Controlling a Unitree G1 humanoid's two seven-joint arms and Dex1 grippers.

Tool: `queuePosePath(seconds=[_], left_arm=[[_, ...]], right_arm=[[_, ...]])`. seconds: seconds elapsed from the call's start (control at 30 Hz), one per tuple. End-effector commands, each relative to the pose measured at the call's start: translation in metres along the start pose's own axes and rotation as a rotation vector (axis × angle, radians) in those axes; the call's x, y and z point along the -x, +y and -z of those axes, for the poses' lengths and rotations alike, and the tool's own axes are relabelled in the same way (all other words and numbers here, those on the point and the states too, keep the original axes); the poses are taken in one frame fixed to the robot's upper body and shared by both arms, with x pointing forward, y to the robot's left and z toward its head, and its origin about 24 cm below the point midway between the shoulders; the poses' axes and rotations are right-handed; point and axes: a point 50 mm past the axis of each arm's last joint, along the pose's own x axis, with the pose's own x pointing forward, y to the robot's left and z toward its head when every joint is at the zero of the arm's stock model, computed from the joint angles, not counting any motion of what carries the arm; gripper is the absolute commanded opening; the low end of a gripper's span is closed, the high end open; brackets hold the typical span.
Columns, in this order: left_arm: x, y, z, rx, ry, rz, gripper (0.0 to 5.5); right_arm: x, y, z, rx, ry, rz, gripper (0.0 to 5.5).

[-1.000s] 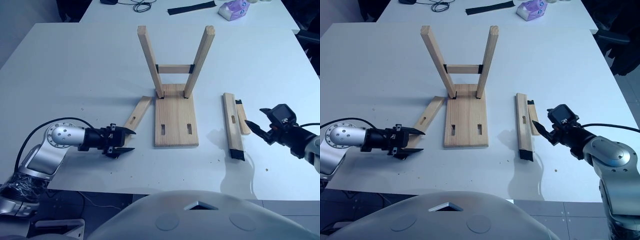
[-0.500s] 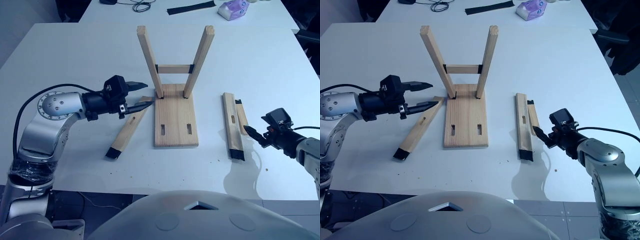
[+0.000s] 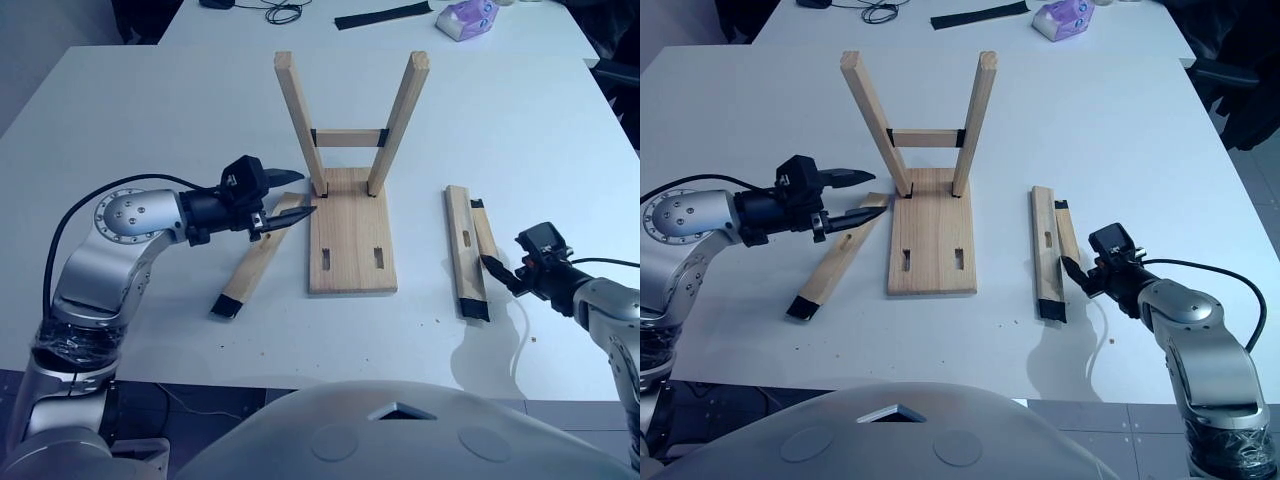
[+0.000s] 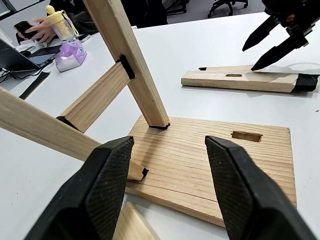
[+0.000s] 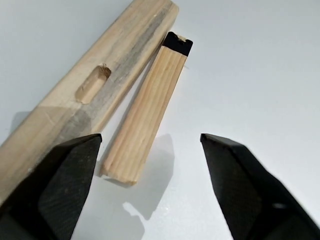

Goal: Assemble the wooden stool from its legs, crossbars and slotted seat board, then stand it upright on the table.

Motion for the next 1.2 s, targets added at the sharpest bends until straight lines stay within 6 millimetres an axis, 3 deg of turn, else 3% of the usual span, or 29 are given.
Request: queuePosePath(seconds=[0.03, 0.33, 0.77, 0.83, 1.03, 1.2], left_arm=[[-0.004, 0.001, -0.004, -0.013, -0.002, 0.001, 2.64], [-0.007, 0.008, 0.0, 0.012, 0.007, -0.044, 2.64], [-0.007, 0.013, 0.0, 0.02, 0.001, -0.092, 2.64], [-0.007, 0.014, 0.0, 0.022, -0.004, -0.1, 2.64], [-0.005, 0.021, -0.001, 0.023, -0.014, -0.152, 2.64], [0.001, 0.033, -0.002, 0.03, -0.021, -0.201, 2.64]], right_arm=[[-0.006, 0.001, 0.003, 0.018, 0.002, 0.008, 3.65], [-0.017, 0.014, 0.022, 0.01, 0.047, -0.023, 3.65], [-0.024, 0.005, 0.045, -0.031, 0.096, 0.012, 1.6], [-0.025, 0.003, 0.045, -0.034, 0.096, 0.02, 1.33], [-0.027, 0.002, 0.039, -0.05, 0.064, 0.025, 1.32], [-0.022, -0.017, 0.017, -0.05, -0.028, 0.07, 1.32]])
